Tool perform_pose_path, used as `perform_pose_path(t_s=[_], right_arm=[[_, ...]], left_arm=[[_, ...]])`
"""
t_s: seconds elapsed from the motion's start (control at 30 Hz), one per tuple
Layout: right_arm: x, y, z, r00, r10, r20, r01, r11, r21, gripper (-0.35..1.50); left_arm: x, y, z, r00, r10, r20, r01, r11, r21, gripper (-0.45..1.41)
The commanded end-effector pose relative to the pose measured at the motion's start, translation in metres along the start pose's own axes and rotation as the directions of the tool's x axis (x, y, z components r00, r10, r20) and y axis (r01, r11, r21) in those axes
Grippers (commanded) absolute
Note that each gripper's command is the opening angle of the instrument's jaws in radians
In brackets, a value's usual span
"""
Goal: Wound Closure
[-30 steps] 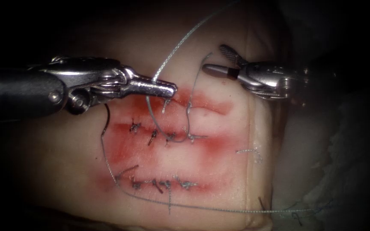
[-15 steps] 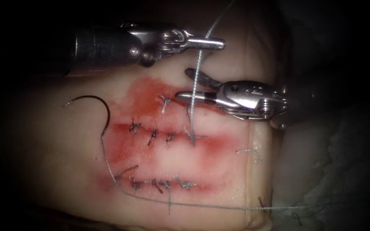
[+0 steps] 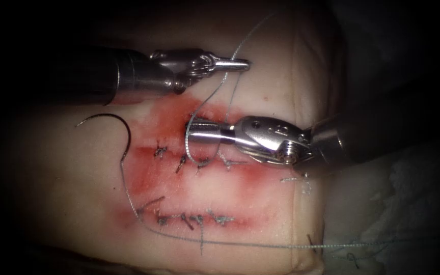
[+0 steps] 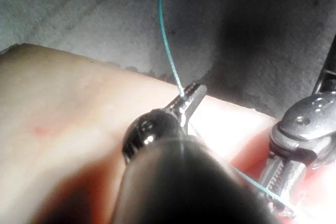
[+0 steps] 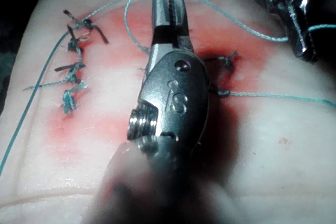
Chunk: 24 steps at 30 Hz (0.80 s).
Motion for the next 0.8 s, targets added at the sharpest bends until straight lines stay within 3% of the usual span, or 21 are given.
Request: perform_pose_path(t_s=[0.03, 0.33, 0.47, 0.63, 0.8], right_arm=[[0.0001, 0.0006, 0.0012, 1.0, 0.003, 0.012, -0.003, 1.0, 0.014, -0.03], [-0.0006, 0.0014, 0.0019, 0.999, 0.004, 0.046, -0.009, 0.994, 0.106, 0.12], [-0.0009, 0.0012, 0.0017, 1.0, -0.022, -0.009, 0.023, 0.984, 0.175, 0.09], [-0.0036, 0.0013, 0.0006, 1.0, -0.01, 0.0, 0.01, 0.978, 0.206, 0.0], [-0.0048, 0.0012, -0.0017, 1.0, -0.001, -0.016, 0.004, 0.971, 0.238, 0.14]], left_arm=[[-0.0004, 0.0005, 0.0008, 1.0, 0.005, 0.004, -0.005, 1.0, 0.001, -0.28], [0.0001, -0.0001, 0.0008, 1.0, 0.024, -0.015, -0.024, 0.999, -0.045, -0.28], [0.0003, -0.0008, 0.0006, 0.999, 0.029, -0.024, -0.03, 0.998, -0.061, -0.3], [-0.0001, -0.0012, 0.0001, 0.998, 0.055, -0.036, -0.058, 0.995, -0.079, -0.33], [-0.001, -0.0019, -0.001, 0.998, 0.059, -0.035, -0.061, 0.995, -0.075, -0.35]])
